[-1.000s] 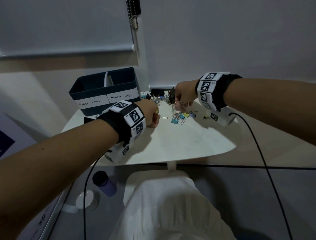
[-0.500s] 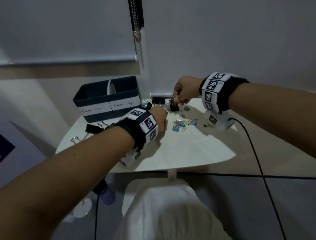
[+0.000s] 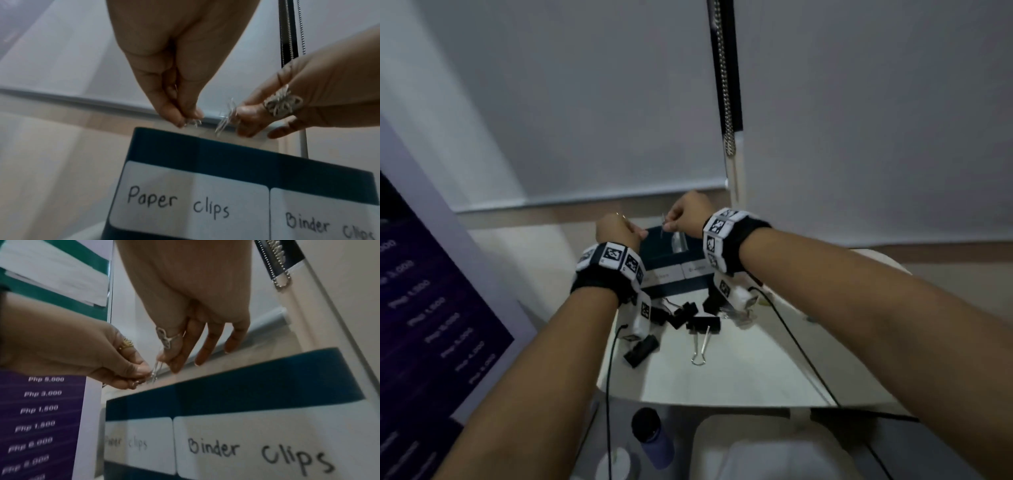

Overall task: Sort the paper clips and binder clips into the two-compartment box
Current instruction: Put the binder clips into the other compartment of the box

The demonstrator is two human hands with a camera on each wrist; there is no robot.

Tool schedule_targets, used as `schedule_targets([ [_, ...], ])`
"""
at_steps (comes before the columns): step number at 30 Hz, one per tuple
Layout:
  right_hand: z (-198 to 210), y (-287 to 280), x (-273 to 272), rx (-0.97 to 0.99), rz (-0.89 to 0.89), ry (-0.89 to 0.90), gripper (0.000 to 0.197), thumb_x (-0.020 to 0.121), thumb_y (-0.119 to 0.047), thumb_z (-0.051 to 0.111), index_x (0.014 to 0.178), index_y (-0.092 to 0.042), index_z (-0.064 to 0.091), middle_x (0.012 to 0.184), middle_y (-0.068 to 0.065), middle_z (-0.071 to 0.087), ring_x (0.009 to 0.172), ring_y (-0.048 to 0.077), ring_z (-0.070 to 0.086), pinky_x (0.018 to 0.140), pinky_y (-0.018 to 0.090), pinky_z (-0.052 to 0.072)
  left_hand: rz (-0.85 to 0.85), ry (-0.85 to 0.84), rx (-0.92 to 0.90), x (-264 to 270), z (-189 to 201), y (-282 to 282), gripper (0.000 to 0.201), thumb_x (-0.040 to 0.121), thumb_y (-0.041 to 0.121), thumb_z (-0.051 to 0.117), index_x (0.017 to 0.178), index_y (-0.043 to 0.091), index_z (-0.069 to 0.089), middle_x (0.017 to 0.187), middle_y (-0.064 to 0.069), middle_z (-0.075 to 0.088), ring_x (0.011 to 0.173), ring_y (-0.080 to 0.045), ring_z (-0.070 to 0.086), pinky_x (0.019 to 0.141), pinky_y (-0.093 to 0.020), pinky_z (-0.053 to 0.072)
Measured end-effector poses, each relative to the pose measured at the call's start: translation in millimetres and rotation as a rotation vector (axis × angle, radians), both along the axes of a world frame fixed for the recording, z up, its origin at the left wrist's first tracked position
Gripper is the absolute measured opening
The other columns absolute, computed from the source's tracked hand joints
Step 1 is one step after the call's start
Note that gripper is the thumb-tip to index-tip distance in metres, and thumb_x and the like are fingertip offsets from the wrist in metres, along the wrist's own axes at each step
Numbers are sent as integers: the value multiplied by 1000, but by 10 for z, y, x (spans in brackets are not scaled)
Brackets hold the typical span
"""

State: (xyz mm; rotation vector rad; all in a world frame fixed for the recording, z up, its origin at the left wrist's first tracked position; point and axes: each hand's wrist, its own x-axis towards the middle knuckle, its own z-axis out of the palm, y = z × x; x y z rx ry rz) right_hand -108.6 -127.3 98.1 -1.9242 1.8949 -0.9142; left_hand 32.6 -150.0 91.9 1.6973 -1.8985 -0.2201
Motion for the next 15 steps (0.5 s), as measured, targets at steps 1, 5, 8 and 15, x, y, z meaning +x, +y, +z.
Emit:
schedule_targets([
  [1,-33,-27,52,16,2,27,25,79,-22,73,98,-6,74,103,9,73,96,19,67,88,26,50,3,-23,15,18,-25,-27,17,82,17,68,87,1,75,93,-17,73,74,-20,57,77,-29,48],
  [5,-150,20,113,119,77,329,29,88,-28,62,115,-18,68,121,1,67,115,20,59,106,42,39,-70,-41,57,27,-166,-27,18,89,11,59,98,4,73,104,-14,71,93,-24,64,76,-25,41],
  [8,-149,188,-20,61,110,459,32,93,-21,54,125,-20,61,130,1,61,121,22,54,106,38,38,-157,-2,-1,-8,-202,98,26,91,1,49,106,6,70,112,-14,68,105,-26,61,83,-25,42],
  [15,-245,862,-647,193,86,454,17,85,-11,65,100,-5,71,104,8,71,85,11,59,78,17,42,-443,3,-75,-146,-618,1001,20,89,13,58,105,17,70,115,-5,61,108,-19,57,96,-27,43],
])
